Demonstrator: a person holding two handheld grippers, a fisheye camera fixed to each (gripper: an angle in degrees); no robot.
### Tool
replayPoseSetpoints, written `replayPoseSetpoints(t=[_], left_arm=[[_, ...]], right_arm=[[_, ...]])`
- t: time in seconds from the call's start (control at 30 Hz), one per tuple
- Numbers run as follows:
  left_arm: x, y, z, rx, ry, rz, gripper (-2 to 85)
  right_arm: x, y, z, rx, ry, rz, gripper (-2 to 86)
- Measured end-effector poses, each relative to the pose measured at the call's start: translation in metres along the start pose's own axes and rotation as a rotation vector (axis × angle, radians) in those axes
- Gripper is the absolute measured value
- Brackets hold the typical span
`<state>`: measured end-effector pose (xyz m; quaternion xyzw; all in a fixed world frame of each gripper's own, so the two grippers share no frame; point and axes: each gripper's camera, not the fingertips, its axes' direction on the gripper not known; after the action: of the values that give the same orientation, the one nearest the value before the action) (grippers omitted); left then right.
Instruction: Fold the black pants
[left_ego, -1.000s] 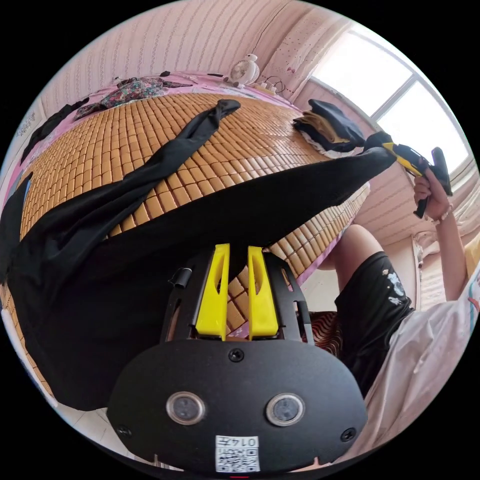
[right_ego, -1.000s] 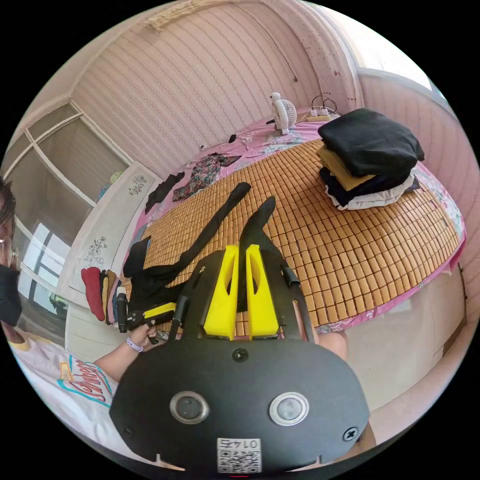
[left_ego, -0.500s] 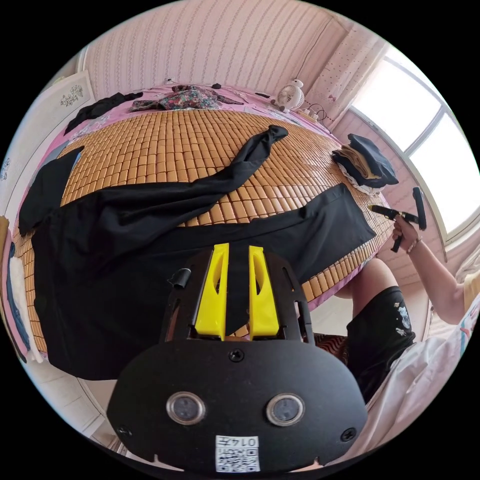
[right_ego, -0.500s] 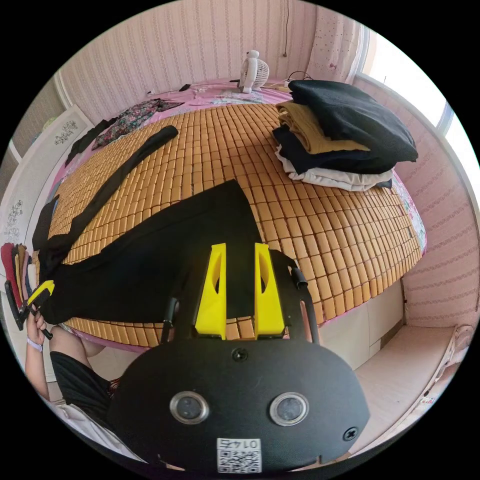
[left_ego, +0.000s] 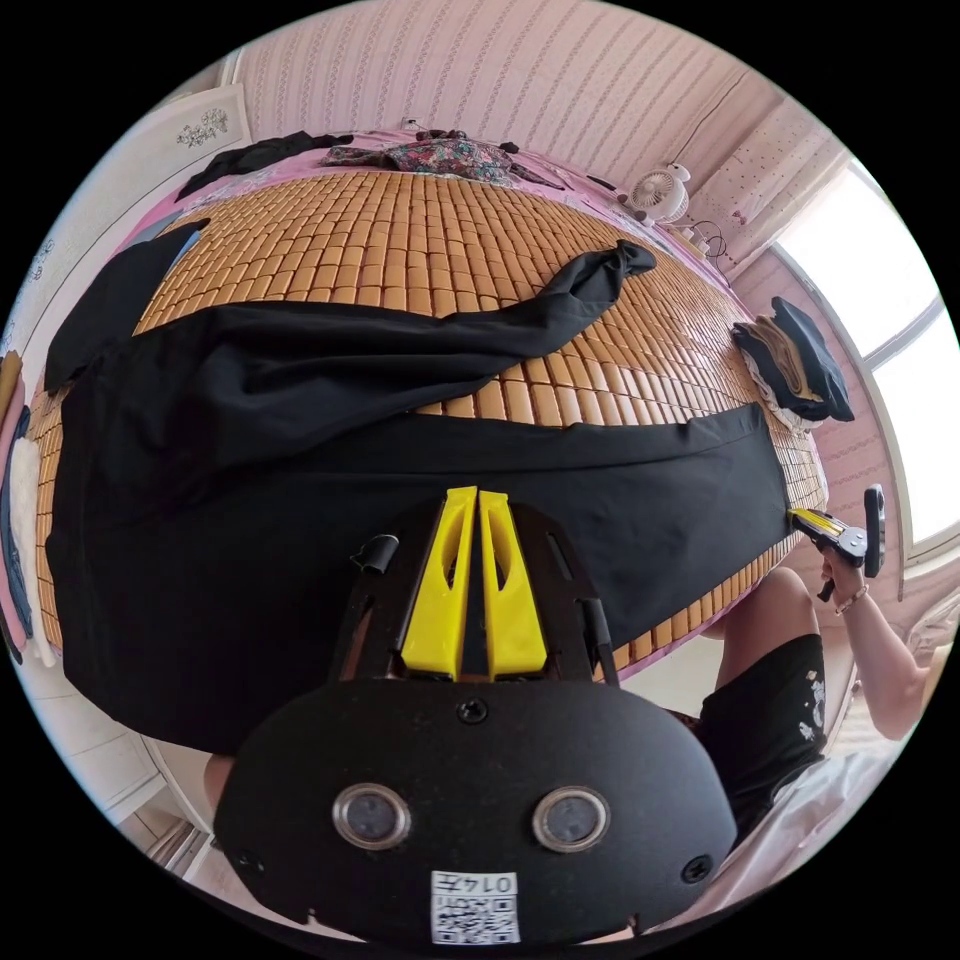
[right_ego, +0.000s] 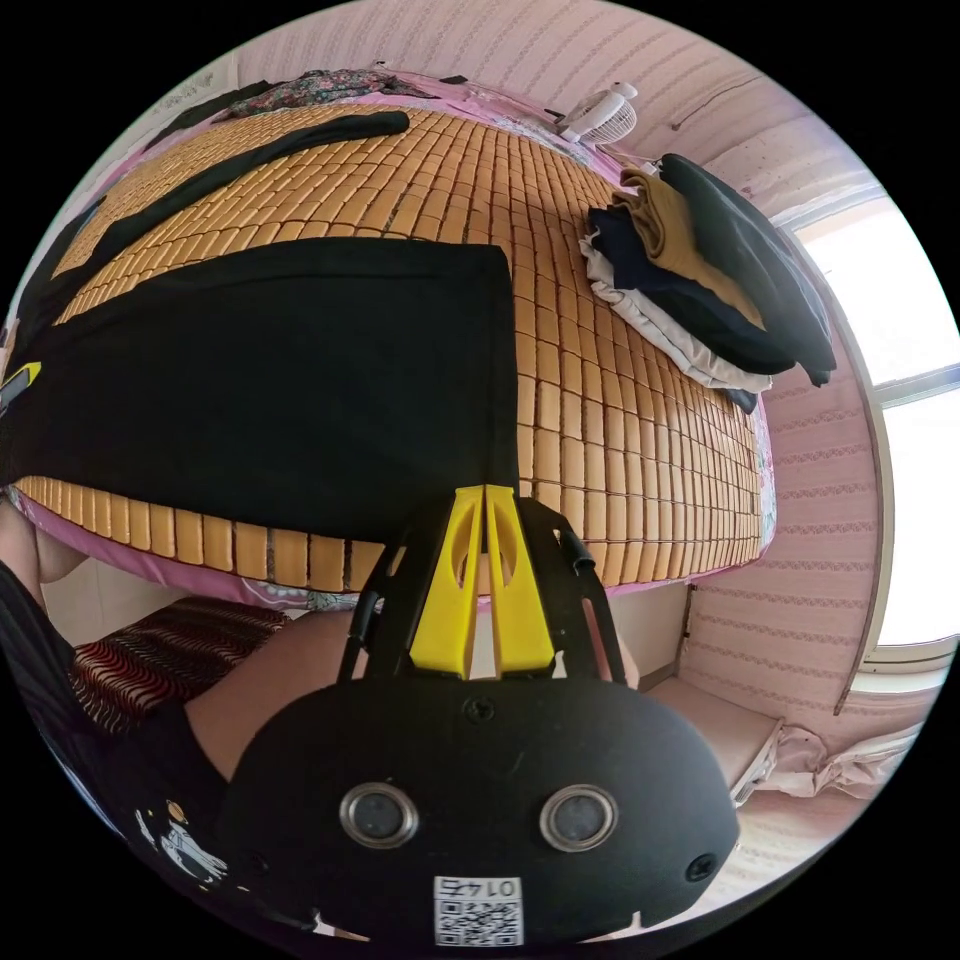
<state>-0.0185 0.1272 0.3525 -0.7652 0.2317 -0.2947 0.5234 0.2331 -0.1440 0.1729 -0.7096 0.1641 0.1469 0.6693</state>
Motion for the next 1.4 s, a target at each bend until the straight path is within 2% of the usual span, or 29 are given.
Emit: replayPoseSetpoints(t=[0.23,0.3,0.37,0.57,0.7,0.83,0.97,1.23,1.4], left_arm=[[0.009,0.009,0.005,0.022,-0.005,0.069,-0.6],[0.017,0.011,0.006,0.024,-0.034,0.104,-0.6],[0.03,0.017,0.007,0.041,-0.095,0.158,-0.5],[0.055,0.027,0.006,0.058,-0.209,0.238,-0.2],[0.074,0.031,-0.012,0.109,-0.174,0.336,1.1],[0.1,0.03,-0.022,0.143,-0.092,0.48,3.8],[0.129,0.018,-0.007,0.115,-0.036,0.564,6.0],[0.196,-0.002,0.019,0.049,0.049,0.712,8.4],[0.227,-0.005,0.017,0.059,0.002,0.831,4.1]], right_arm=[[0.006,0.011,-0.01,0.014,-0.04,0.06,1.8],[0.016,0.018,-0.032,0.177,-0.101,0.09,3.5],[0.021,0.016,-0.042,0.255,-0.094,0.105,4.8],[0.046,-0.027,-0.022,0.27,-0.203,0.138,6.7],[0.072,-0.045,-0.001,0.256,-0.255,0.209,6.3],[0.076,-0.05,0.013,0.204,-0.289,0.164,4.9],[0.083,-0.03,0.008,0.26,-0.29,0.131,2.1],[0.116,0.049,-0.039,0.5,-0.393,0.268,-0.1],[0.127,0.11,-0.11,0.732,-0.377,0.239,-0.2]])
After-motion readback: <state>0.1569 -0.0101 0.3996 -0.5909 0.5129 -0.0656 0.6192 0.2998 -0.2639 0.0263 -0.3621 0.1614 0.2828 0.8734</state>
